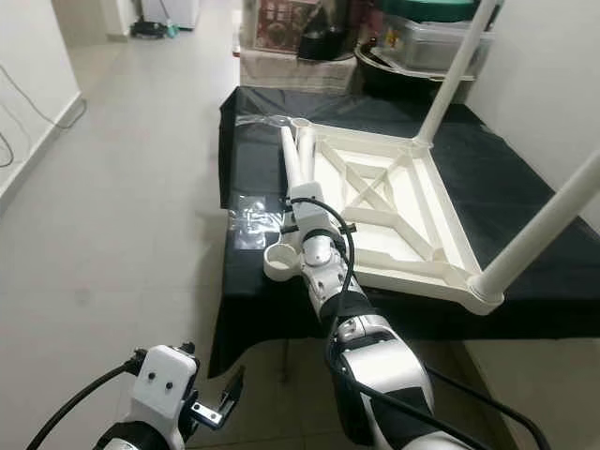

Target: Building children table

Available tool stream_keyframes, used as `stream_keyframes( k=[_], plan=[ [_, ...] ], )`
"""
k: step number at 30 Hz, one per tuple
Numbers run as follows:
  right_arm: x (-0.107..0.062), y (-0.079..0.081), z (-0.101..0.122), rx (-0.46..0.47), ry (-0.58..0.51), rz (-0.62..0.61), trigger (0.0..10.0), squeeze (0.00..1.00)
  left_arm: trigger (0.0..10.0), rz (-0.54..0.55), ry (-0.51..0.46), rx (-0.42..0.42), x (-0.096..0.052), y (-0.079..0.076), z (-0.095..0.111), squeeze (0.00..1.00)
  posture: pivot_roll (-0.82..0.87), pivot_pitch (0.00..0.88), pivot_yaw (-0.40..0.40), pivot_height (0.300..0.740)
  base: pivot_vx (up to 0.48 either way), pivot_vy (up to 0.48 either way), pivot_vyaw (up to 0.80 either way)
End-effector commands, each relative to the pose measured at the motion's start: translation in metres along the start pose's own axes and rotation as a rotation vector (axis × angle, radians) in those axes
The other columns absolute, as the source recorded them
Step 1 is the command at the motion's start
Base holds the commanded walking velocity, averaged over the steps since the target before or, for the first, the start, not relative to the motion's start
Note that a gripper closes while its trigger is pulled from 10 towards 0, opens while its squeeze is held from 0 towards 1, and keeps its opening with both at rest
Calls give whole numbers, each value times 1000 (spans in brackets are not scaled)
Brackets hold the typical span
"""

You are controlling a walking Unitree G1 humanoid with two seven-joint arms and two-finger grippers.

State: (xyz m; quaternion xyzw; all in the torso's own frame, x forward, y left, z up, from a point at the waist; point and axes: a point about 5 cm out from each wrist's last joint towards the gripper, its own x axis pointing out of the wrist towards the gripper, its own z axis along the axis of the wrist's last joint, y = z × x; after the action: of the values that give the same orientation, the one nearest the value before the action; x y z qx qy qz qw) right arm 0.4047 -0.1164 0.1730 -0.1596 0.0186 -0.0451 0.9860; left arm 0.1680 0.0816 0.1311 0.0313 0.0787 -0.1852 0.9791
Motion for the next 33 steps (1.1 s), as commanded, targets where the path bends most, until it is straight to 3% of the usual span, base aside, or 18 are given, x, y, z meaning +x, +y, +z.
stream_keyframes(
  k=[1,3,5,8,10,12,13,14,18,20,21,22,24,25,26,27,30,33],
  plan=[
    [6,-18,21,95,-93,-60,0,0,10000,-2,5,-6,4,1,-3,0,77,53,-124,740,0,0,0],
    [6,-18,21,95,-93,-60,0,0,10000,-2,5,-6,4,1,-3,0,77,53,-124,740,0,0,0],
    [11,-38,45,283,-188,-75,0,0,10000,27,-8,-35,12,10,-2,0,76,15,-112,740,0,0,0],
    [12,-47,52,393,-211,-48,0,0,10000,49,-18,-55,17,18,0,0,77,1,-112,740,0,0,0],
    [13,-55,56,582,-225,63,0,0,10000,98,-44,-100,25,34,5,0,79,0,-109,740,0,0,0],
    [13,-55,56,582,-225,63,0,0,10000,98,-44,-100,25,34,5,0,79,0,-109,740,0,0,0],
    [12,-56,53,670,-213,146,0,0,10000,128,-64,-125,28,45,9,0,79,0,-102,740,0,0,0],
    [10,-56,43,744,-180,263,0,0,10000,172,-106,-185,32,63,15,1000,77,0,-91,740,0,0,0],
    [6,-56,33,792,-152,360,0,0,10000,199,-154,-249,34,77,23,1000,77,0,-89,740,0,0,0],
    [-8,-55,12,863,-111,577,0,0,10000,247,-277,-477,37,104,41,1000,81,0,-83,740,0,0,0],
    [-8,-55,12,863,-111,577,0,0,10000,247,-277,-477,37,104,41,1000,81,0,-83,740,0,0,0],
    [-17,-56,5,893,-98,669,0,0,10000,210,-355,-628,35,113,49,1000,75,0,-78,740,0,0,0],
    [-17,-56,5,893,-98,669,0,0,10000,210,-355,-628,35,113,49,1000,75,0,-78,740,0,0,0],
    [-27,-58,0,913,-99,762,0,0,10000,169,-419,-736,32,121,55,376,69,0,-71,740,0,0,0],
    [-40,-61,-2,928,-110,873,0,0,10000,122,-472,-812,29,127,61,0,67,0,-71,740,0,0,0],
    [-40,-61,-2,928,-110,873,0,0,10000,122,-472,-812,29,127,61,0,67,0,-71,740,0,0,0],
    [-71,-64,-11,934,-99,1131,0,0,10000,6,-559,-907,19,131,66,0,70,0,-73,740,0,0,0],
    [-80,-64,-15,942,-81,1212,0,0,10000,-37,-584,-954,15,132,66,0,71,0,-75,740,0,0,0]
  ],
)
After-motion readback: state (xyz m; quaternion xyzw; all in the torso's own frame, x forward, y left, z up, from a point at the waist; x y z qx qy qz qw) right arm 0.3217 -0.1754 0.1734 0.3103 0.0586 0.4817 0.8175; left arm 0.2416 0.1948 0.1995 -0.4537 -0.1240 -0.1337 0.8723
